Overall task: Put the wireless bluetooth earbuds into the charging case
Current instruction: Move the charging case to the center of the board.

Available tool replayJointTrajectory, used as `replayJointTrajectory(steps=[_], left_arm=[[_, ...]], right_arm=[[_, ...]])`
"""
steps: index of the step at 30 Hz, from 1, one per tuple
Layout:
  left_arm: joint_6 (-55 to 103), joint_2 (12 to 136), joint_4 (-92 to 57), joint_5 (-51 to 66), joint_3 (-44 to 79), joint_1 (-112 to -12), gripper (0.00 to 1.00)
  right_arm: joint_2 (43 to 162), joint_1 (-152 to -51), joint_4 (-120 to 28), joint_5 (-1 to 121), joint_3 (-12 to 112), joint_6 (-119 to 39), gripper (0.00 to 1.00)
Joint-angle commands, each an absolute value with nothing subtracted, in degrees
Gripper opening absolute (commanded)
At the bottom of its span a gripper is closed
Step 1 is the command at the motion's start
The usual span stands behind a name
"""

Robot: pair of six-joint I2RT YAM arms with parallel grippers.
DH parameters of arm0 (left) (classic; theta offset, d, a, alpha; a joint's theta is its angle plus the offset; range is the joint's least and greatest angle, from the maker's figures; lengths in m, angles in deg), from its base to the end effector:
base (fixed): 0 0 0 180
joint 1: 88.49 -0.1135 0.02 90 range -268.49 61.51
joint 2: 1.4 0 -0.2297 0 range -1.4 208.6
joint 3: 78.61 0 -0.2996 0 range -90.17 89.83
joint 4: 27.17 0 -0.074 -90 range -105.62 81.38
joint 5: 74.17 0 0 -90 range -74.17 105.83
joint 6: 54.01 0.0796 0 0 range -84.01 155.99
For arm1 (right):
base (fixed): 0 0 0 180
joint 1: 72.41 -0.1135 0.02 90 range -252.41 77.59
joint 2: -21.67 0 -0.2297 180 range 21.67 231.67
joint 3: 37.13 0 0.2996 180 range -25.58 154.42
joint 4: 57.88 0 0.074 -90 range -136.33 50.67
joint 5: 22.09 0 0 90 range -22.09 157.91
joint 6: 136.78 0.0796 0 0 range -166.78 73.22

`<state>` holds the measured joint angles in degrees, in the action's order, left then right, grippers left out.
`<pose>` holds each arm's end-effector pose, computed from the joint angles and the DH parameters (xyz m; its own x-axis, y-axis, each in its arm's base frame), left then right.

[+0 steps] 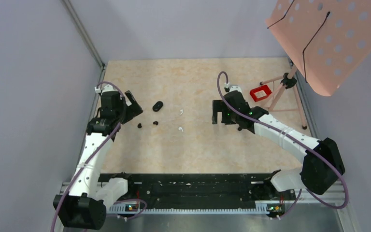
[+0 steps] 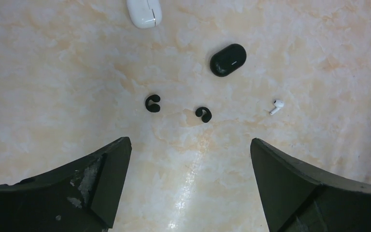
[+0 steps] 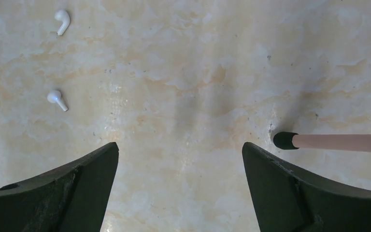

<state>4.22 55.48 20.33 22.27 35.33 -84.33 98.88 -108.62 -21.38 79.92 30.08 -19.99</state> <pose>0.3102 -0.0136 0.2587 -0.5175 -0.4869 -0.7036 -0.3389 0.8717 -0.3540 0.3073 0.2045 0.1753 -0.7308 0.0113 -0.6825 -0.1488 0.9732 0.1755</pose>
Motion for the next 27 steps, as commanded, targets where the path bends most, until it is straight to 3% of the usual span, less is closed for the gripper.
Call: replayJointTrajectory(steps=[1,7,11,20,24,27], left_arm=[[1.7,55.7,20.4,27.3,33.8,-84.3,0.99],[4.0,58.9,20.6,26.8,33.9,-84.3,0.99],[6.4,64.4,18.5,23.0,32.4,-84.2,0.92],[10.0,90.1,18.6,16.2,16.6,-81.5,0.79],[11.9,99.1,19.4,16.1,9.4,-80.2,0.8],[14.2,104.5,20.3,14.5,5.0,-79.7,0.92]], right_arm=[[97.1,-108.9,-23.9,80.4,32.3,-19.5,0.99],[95.2,-109.0,-26.0,79.4,30.2,-19.5,0.99],[93.3,-109.0,-29.7,76.8,27.5,-19.0,0.97],[90.8,-109.0,-30.5,76.3,26.5,-17.7,0.96],[89.9,-109.0,-29.8,76.2,26.5,-17.7,0.96],[89.4,-109.0,-29.5,76.5,26.1,-17.2,0.96]])
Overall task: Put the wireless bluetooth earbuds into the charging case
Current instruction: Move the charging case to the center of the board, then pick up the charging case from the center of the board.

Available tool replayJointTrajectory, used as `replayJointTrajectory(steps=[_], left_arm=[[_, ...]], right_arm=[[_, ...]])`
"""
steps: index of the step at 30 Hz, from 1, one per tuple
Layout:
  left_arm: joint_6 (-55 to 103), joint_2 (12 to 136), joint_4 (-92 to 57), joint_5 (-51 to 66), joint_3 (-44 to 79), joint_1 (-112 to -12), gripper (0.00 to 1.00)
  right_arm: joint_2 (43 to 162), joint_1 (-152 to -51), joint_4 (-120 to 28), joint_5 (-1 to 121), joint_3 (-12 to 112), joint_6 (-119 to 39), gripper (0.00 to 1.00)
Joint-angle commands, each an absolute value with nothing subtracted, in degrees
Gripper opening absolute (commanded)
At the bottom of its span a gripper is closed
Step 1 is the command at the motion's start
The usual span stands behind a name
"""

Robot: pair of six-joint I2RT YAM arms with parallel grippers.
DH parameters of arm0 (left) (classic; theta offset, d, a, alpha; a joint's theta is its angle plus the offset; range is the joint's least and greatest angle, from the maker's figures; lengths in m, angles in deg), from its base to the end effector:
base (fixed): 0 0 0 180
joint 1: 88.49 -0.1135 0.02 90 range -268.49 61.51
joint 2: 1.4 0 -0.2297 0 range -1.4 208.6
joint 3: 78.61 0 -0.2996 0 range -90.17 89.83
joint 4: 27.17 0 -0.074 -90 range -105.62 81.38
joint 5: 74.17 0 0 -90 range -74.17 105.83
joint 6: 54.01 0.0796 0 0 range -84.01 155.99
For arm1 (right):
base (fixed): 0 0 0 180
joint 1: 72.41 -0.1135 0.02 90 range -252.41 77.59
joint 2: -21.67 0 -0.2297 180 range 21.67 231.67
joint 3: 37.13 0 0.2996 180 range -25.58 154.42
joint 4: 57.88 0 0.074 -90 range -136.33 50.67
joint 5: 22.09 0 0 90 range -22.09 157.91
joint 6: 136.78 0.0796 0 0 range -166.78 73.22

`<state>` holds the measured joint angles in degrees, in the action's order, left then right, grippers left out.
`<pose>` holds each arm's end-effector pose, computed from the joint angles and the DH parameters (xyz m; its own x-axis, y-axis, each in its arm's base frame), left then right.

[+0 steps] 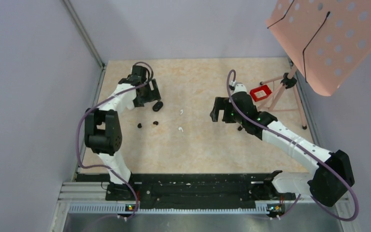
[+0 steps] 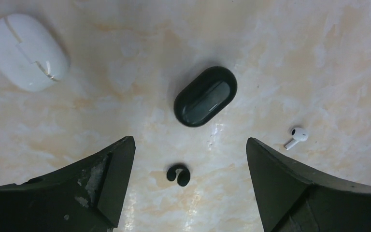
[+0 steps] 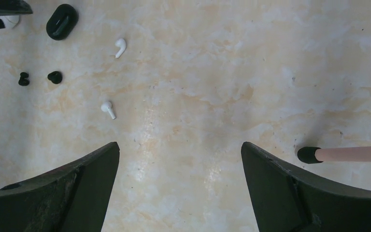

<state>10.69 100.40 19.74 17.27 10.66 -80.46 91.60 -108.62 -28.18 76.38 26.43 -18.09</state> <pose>0.4384 -0.0598 0.1506 -0.8131 -0.3168 -0.4885 -0.2445 0.9472 -0.2073 0.2993 0.2046 0.2061 -0.6511 0.1118 -0.7507 -0.2002 0.9288 0.3120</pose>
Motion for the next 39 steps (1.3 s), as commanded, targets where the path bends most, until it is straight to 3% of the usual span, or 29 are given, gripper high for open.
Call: replayJointTrajectory(steps=[1,16,27,34,39], left_arm=[[15.1,106.5,21.4,13.4,3.6,-79.7,0.94],[17.2,117.4,22.6,9.4,-1.1,-75.8,0.92],[12.8,116.1,23.0,20.8,0.8,-70.8,0.82],[7.5,121.2,29.5,30.4,-7.2,-70.9,0.78],[6.4,124.8,29.5,29.5,-11.8,-70.9,0.73]], right_arm=[[89.3,-109.0,-29.5,76.5,26.0,-17.0,0.96],[90.1,-109.0,-29.6,75.6,25.8,-15.1,0.95],[90.7,-108.9,-31.0,73.1,24.9,-15.1,0.95],[90.5,-108.9,-31.0,73.4,24.4,-15.2,0.95],[90.4,-109.0,-30.8,73.0,24.3,-15.1,0.95]])
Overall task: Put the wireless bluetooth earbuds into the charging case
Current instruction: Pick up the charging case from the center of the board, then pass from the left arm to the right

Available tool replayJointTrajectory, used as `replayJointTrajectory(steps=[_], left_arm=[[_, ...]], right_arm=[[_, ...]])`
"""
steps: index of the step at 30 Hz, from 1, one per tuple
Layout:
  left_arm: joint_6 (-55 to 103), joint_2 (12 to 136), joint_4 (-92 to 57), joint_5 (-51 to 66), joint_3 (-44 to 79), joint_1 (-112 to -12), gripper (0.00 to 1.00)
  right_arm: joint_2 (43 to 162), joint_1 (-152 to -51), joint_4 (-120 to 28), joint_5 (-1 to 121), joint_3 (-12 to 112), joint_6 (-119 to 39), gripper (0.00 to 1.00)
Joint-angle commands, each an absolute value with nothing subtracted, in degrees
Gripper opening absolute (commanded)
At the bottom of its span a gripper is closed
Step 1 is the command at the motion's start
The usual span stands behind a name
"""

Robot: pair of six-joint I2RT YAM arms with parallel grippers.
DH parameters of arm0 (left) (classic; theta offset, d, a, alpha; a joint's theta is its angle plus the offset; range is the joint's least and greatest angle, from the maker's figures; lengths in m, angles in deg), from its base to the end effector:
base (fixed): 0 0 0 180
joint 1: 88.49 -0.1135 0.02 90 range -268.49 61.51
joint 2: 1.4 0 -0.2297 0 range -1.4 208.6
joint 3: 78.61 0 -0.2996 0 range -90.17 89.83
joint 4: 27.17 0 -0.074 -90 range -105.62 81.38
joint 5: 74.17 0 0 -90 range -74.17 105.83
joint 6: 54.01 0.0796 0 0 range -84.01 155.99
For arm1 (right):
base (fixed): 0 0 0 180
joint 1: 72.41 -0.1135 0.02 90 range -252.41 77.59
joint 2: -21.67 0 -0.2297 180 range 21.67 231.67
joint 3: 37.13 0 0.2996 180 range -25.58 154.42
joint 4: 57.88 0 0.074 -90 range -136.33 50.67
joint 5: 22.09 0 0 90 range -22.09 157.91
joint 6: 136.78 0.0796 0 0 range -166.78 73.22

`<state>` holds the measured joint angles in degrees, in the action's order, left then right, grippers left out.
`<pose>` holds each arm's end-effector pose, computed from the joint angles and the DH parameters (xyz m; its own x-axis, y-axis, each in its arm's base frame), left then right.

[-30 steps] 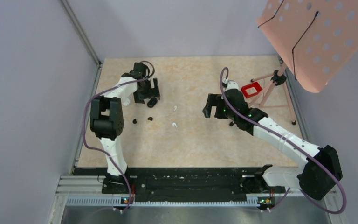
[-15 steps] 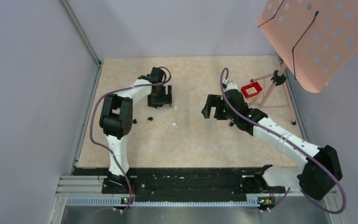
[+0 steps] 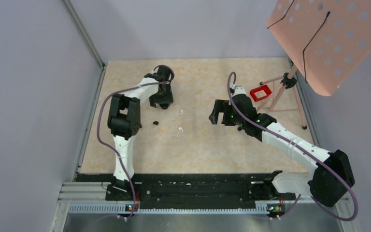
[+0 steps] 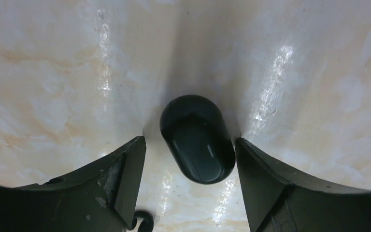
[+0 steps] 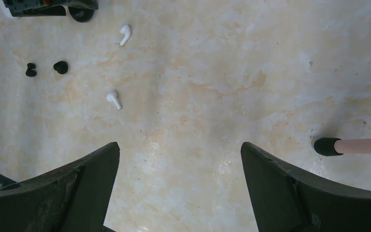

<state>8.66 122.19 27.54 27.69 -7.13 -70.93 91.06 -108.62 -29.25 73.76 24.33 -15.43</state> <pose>0.4710 -0.1319 0.0844 -0.8992 -0.1867 -0.3956 -0.2086 0.9779 0.0126 0.2944 0.2055 0.1959 -0.6818 0.1422 -0.7176 -0.1954 0.9098 0.3660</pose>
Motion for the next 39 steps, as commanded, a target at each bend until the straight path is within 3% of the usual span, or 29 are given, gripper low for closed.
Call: replayJointTrajectory(steps=[1,5,9,11,17,25,31,39], left_arm=[[6.0,125.7,30.2,29.4,-13.2,-70.9,0.73],[5.3,126.9,30.7,29.9,-14.5,-70.9,0.7],[5.6,126.3,30.4,28.4,-14.0,-70.9,0.4],[5.8,125.3,30.7,27.6,-13.6,-70.8,0.35],[7.5,113.1,28.7,23.1,-6.1,-69.2,0.32],[6.1,91.7,18.2,5.7,10.5,-64.7,0.3],[-2.5,85.3,16.8,9.1,14.9,-62.0,0.3],[-17.8,85.4,17.9,11.6,16.5,-60.0,0.31]], right_arm=[[90.3,-109.0,-30.5,73.0,24.4,-15.2,0.95],[89.5,-109.0,-29.6,73.6,24.0,-15.3,0.95],[88.9,-109.0,-29.5,73.5,23.4,-15.0,0.95],[88.9,-108.9,-29.5,73.3,23.4,-15.0,0.95],[89.0,-109.0,-29.4,73.0,24.4,-14.8,0.95],[87.3,-109.0,-41.7,62.8,20.6,-11.3,0.94],[91.1,-109.5,-56.8,50.9,16.8,-6.3,0.9],[93.7,-110.5,-73.5,51.0,11.4,-1.0,0.84]])
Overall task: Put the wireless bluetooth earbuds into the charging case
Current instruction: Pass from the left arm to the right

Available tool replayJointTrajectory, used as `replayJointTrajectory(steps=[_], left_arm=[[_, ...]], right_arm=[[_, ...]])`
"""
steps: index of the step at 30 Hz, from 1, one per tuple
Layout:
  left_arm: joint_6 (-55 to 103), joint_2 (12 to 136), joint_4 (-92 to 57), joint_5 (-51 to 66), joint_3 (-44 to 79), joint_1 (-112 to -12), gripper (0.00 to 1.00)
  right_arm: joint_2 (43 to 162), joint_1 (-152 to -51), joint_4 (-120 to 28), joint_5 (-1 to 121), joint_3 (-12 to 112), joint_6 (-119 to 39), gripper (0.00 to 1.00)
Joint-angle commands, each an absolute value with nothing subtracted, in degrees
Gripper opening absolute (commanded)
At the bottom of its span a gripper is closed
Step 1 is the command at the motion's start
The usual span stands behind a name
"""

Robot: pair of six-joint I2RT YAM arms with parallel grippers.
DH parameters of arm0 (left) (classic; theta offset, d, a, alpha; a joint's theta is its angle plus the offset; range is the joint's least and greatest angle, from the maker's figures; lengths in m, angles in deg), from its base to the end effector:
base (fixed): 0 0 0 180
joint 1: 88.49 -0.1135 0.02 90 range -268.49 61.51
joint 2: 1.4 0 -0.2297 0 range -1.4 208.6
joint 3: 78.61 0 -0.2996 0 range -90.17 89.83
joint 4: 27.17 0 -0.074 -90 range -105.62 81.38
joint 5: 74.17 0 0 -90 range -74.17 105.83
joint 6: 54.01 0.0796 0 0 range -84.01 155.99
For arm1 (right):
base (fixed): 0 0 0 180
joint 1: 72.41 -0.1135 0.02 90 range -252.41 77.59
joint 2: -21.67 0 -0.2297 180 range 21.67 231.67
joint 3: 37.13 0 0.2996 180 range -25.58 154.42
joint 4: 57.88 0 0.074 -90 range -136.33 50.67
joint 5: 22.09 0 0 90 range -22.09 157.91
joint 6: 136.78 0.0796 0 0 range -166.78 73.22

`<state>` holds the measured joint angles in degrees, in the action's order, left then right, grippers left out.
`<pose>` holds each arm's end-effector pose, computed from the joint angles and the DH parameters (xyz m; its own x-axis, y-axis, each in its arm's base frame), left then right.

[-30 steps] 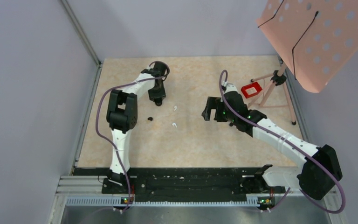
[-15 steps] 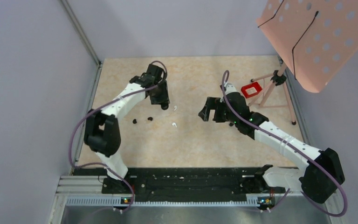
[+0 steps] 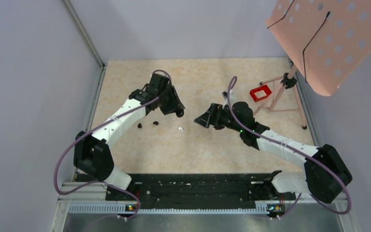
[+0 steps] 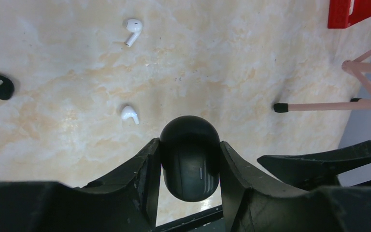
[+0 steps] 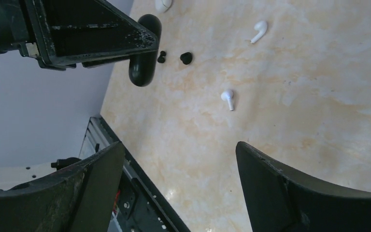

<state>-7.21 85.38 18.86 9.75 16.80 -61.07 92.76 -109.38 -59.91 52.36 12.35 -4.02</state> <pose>0.3587 -0.1956 0.2172 -0.8389 -0.3316 -0.4316 -0.0737 0.8548 -0.5137 0.2796 0.2372 0.1700 -0.7269 0.2715 -0.6308 -0.3918 0.5904 0.7056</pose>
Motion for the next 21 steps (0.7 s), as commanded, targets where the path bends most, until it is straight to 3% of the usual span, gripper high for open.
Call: replayJointTrajectory(steps=[1,10,21], left_arm=[[-20.3,85.6,18.2,12.0,16.4,-59.6,0.31],[-26.6,90.7,31.3,16.5,7.8,-57.9,0.32],[-30.3,89.9,31.2,13.5,8.4,-57.6,0.33]], right_arm=[[94.2,-110.9,-74.3,51.7,11.3,-1.3,0.84],[99.6,-113.5,-82.1,54.9,12.2,-1.0,0.81],[107.0,-114.2,-90.2,54.3,13.3,1.3,0.73]])
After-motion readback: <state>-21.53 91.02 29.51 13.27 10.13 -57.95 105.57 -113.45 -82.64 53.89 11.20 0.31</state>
